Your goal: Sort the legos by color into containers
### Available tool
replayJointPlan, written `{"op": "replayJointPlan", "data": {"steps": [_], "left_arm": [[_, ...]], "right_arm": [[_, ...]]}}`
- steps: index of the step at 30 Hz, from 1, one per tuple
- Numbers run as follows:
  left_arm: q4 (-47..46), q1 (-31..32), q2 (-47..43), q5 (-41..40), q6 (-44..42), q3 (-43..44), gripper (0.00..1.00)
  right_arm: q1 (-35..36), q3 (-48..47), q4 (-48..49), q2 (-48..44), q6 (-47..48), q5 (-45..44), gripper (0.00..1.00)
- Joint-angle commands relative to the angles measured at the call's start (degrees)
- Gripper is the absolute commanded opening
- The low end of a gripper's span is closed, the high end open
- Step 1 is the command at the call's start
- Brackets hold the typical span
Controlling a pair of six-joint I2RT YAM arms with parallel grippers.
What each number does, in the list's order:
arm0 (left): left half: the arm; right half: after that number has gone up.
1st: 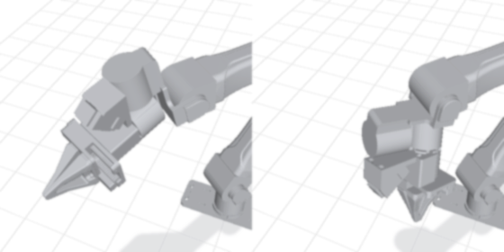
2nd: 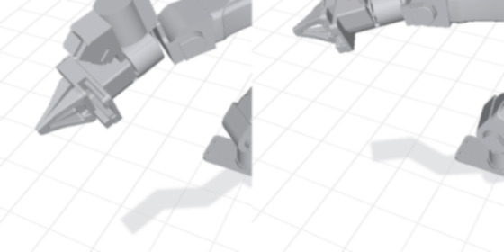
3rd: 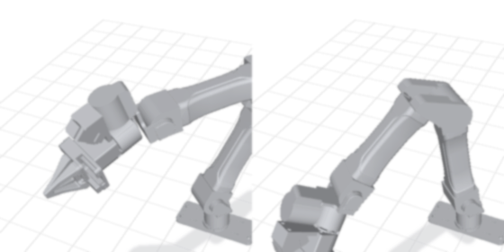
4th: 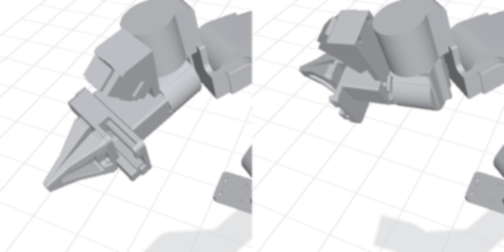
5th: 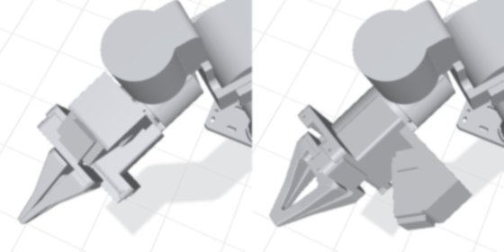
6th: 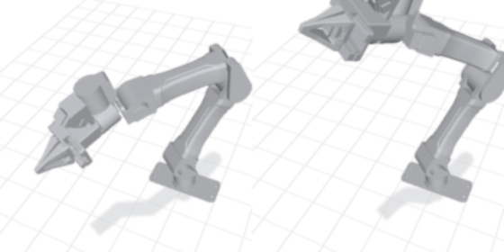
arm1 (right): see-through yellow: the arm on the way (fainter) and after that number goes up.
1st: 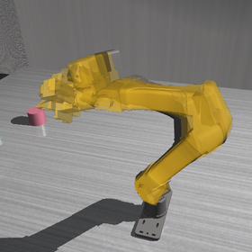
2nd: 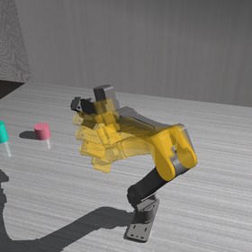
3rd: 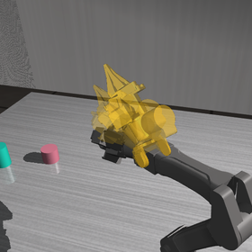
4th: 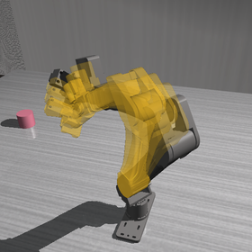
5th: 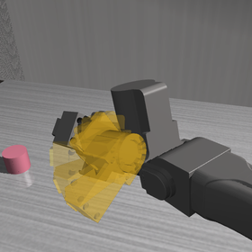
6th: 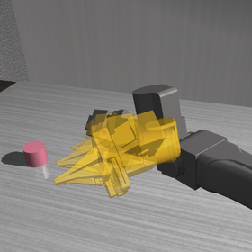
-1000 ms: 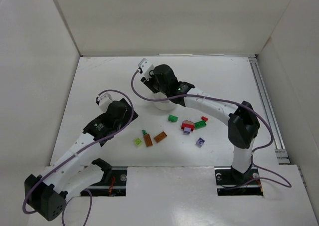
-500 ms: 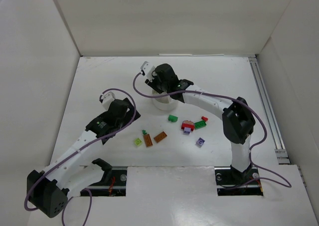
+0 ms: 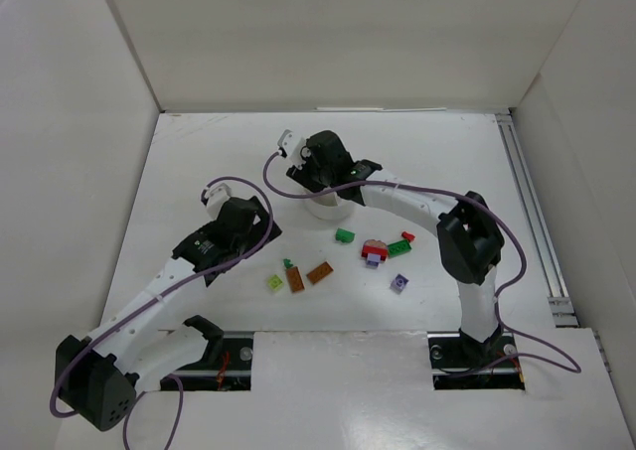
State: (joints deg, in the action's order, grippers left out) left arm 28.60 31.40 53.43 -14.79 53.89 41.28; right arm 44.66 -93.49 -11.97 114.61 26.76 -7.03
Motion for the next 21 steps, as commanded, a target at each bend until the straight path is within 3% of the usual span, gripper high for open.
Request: {"op": "replayJointPlan", "data": {"steps": [1,9,13,17,21], "left_arm": [[1.28,-0.2,0.01,0.72,-0.19,0.21,1.0],[1.9,-0.2,0.62,5.63,0.34,-2.25,1.0],[1.9,-0.2,1.76,8.36,0.95,-4.62,1.0],[2.51,2.08,2.99,8.9,3.23,-6.12,1.0],[2.51,5.16,5.45,8.9,5.09,-6.74,1.0]], "right_arm": [[0.25,-1.08,0.98,-1.93,0.39,0.52,0.59],[0.25,0.94,1.6,-7.37,-0.13,0.01,0.63],[0.25,4.89,2.3,-14.75,-1.71,-6.39,0.73],[-0.89,12.35,2.82,-23.53,-5.05,-12.13,0.84],[-3.25,22.27,2.83,-31.01,-7.6,-12.31,0.85]]}}
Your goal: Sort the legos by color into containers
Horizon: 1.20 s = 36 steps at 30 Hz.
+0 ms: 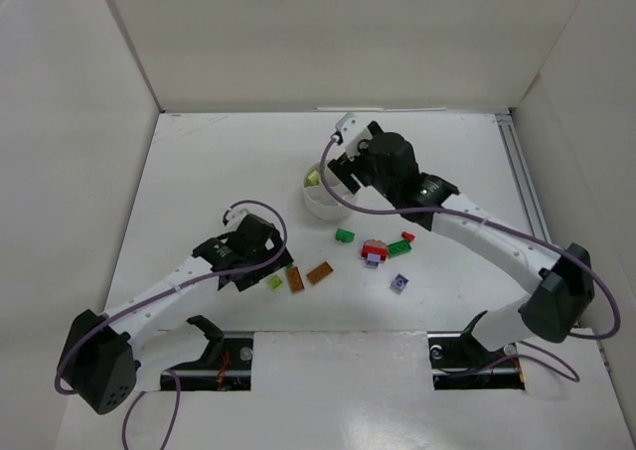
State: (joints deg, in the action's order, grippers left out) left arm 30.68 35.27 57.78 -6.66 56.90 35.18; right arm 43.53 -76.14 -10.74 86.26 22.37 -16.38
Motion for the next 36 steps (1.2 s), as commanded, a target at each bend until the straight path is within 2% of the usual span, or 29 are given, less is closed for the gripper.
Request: {"op": "replayJointPlan", "data": {"steps": [1,7,11,16,28,33,34,36], "left_arm": [[0.44,1.91,1.63,0.77,2.68,-0.64,0.99],[6.67,2.53,2.08,-1.42,8.48,-1.78,0.89],[5.97,2.53,-0.12,-0.9,10.85,-3.36,0.82],[5.45,2.53,-0.12,-0.9,12.0,-4.07,0.79],[2.72,3.05,10.5,-1.43,12.0,-1.08,0.67],[3.25,3.58,11.57,-1.96,12.0,0.15,0.52],[3.77,3.58,11.57,-1.96,12.0,0.15,0.44],[4.3,3.58,11.57,-1.96,12.0,0.76,0.37]], "right_arm": [[-2.65,6.51,1.6,-5.02,-3.91,-2.95,0.85],[-6.52,15.39,1.6,-11.81,-6.02,-1.2,0.85],[-8.11,17.77,1.6,-14.27,-6.55,-0.06,0.85],[-10.04,18.83,1.6,-14.89,-6.55,1.26,0.86],[-11.62,21.03,1.6,-15.42,-7.08,3.55,0.86],[-11.62,21.56,1.6,-15.42,-7.6,4.08,0.86],[-11.62,21.56,1.6,-15.42,-7.6,4.08,0.86],[-12.15,21.56,1.6,-15.42,-7.6,4.08,0.86]]}}
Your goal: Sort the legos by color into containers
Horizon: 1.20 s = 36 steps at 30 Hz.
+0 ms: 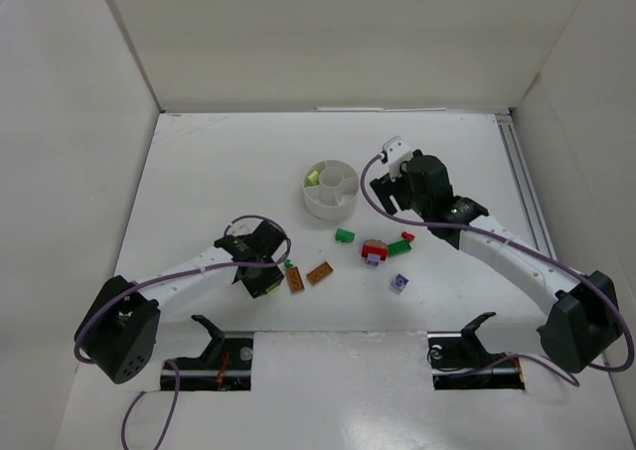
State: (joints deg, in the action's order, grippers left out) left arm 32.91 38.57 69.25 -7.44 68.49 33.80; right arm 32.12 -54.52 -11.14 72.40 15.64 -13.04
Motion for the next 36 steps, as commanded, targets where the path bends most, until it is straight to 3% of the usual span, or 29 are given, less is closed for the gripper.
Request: {"op": "replayJointPlan", "data": {"steps": [1,6,12,16,22,26,31,36], "left_arm": [[2.07,0.28,0.09,-1.17,0.42,2.15,0.33],[3.22,0.28,0.09,-4.59,-1.42,7.84,0.17],[-1.25,-2.26,3.86,-13.04,-11.26,24.77,0.17],[-7.83,-6.04,10.71,-13.56,-20.83,36.22,0.17],[-7.86,-7.72,26.09,-12.34,-28.05,54.75,0.17],[-6.1,-7.72,33.3,-8.82,-30.6,62.15,0.17],[-6.0,-7.72,36.21,-6.44,-31.22,63.58,0.17],[-8.12,-7.72,36.92,-2.58,-33.24,62.09,0.27]], "right_arm": [[-0.74,-0.06,2.0,-1.56,-0.87,0.73,0.86],[-1.35,0.46,2.0,-2.79,-0.87,0.73,0.86],[-6.18,4.07,2.0,-6.74,-0.87,4.06,0.9],[-10.57,6.27,1.47,-11.22,-0.87,5.74,1.0],[-14.01,7.59,-0.82,-18.52,-0.26,5.22,1.0],[-16.38,7.59,-1.34,-19.75,-0.26,4.51,1.0],[-17.44,7.59,-1.87,-19.75,0.27,4.51,1.0],[-17.44,7.59,-2.92,-19.14,0.27,4.51,1.0]]}}
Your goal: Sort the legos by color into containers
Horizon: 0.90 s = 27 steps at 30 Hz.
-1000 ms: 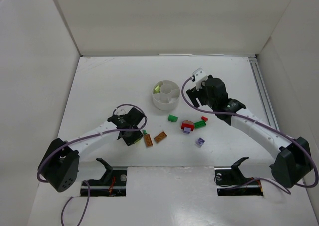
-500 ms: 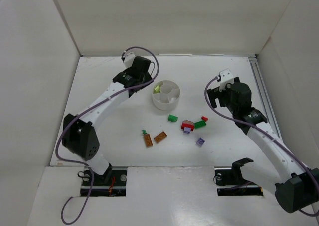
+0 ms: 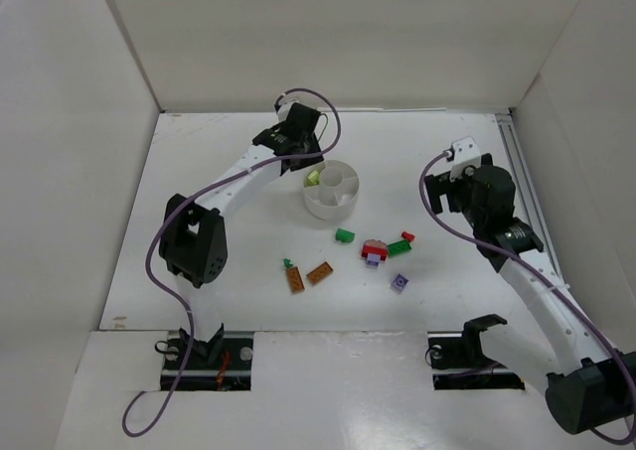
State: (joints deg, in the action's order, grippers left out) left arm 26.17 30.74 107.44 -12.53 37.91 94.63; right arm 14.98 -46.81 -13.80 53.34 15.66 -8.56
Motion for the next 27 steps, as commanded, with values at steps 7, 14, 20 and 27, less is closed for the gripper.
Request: {"op": "replayJointPlan", "data": {"steps": [7,14,20,27], "left_arm": [[0.63,1.87,1.98,2.52,-3.28,2.31,0.3],[1.42,1.87,1.99,3.22,-3.81,2.31,0.41],[1.95,1.87,1.99,3.22,-3.81,2.31,0.43],[1.95,2.39,-0.64,3.75,-4.34,2.31,0.58]], "right_arm": [[-0.83,0.4,-0.26,0.45,0.25,0.03,1.0],[-0.83,1.46,-0.26,-0.08,0.25,0.03,1.0],[-0.83,1.46,-0.26,-1.13,0.25,0.03,1.0],[-0.83,1.98,-0.79,-1.66,0.86,0.56,1.0]]}}
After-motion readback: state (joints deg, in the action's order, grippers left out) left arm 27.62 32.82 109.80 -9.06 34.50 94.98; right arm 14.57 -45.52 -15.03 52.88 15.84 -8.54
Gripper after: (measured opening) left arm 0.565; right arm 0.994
